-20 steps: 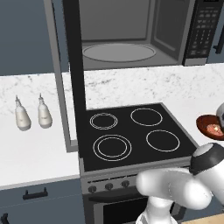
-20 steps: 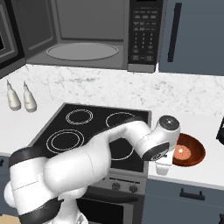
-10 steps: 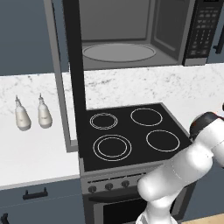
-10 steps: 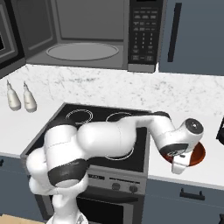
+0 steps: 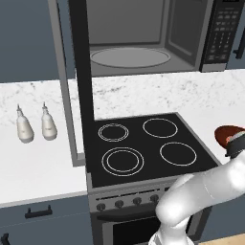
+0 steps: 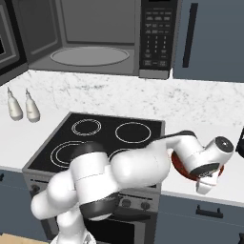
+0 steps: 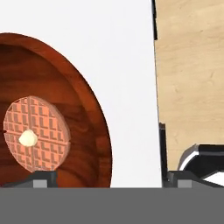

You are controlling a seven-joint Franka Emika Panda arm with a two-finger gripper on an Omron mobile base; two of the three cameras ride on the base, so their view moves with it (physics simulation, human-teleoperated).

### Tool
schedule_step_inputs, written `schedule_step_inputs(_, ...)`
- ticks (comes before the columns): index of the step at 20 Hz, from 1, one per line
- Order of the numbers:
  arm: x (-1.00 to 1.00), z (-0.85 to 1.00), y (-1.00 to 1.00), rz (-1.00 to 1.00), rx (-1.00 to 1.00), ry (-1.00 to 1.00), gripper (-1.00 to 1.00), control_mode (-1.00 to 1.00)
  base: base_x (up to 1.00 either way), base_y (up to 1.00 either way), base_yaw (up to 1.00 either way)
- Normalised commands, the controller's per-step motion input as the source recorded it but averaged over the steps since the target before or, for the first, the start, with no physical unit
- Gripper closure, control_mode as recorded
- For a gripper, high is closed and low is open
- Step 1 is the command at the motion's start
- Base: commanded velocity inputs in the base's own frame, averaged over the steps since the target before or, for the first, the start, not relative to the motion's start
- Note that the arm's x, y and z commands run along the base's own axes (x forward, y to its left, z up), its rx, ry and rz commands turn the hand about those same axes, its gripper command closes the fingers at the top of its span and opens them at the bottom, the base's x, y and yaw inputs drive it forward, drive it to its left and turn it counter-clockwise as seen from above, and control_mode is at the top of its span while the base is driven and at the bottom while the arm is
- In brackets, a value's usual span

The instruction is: Open the microwave, place the bowl with waffle inside the microwave, then close the microwave door and turn it on.

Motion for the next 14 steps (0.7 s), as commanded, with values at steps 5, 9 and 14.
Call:
schedule_step_inputs(5, 0.26, -0.27, 0.0, 0.0, 0.0, 0.0, -1.0, -1.0, 0.0, 0.0, 0.0)
schedule_step_inputs(9, 0.16, -0.4, 0.0, 0.0, 0.0, -0.03, -1.0, -1.0, 0.0, 0.0, 0.0)
schedule_step_inputs(14, 0.01, -0.41, 0.0, 0.0, 0.0, -0.09, -1.0, -1.0, 0.0, 0.0, 0.0)
